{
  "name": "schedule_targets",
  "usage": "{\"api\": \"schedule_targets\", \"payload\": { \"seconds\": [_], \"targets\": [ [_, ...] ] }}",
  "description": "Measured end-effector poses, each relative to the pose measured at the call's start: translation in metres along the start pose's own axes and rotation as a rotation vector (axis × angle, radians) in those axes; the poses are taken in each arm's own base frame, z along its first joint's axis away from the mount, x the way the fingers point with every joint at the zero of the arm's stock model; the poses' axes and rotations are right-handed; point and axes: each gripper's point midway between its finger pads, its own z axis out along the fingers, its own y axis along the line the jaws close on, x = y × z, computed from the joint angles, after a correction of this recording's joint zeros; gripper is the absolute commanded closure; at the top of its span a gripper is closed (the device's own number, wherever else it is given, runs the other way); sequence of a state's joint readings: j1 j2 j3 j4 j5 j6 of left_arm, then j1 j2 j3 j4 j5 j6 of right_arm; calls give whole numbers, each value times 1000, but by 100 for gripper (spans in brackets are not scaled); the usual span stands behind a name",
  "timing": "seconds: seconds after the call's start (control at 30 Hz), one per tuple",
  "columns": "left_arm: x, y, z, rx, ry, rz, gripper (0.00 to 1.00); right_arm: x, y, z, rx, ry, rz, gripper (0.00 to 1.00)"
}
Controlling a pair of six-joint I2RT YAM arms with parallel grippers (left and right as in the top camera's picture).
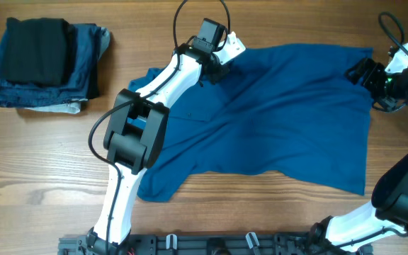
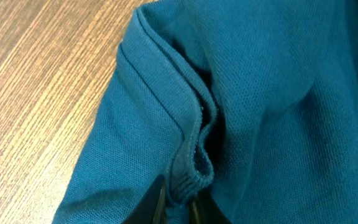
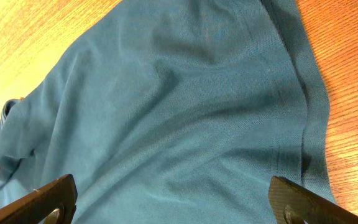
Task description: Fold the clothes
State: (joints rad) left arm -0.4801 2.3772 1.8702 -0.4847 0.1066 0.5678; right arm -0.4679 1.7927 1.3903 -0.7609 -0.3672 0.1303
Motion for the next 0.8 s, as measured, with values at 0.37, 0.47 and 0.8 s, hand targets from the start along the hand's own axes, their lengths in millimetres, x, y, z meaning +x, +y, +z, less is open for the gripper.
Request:
{"api": "schedule_targets", "payload": {
  "seconds": [0.37, 0.47, 0.8],
  "targets": [
    [-17, 42, -5, -132, -96, -119, 96, 0, 0, 0, 0, 0, 0, 0],
    [-18, 81, -13, -229, -153, -187, 96, 0, 0, 0, 0, 0, 0, 1],
    [-28, 176, -52, -415, -388, -367, 1, 0, 0, 0, 0, 0, 0, 0]
  ]
}}
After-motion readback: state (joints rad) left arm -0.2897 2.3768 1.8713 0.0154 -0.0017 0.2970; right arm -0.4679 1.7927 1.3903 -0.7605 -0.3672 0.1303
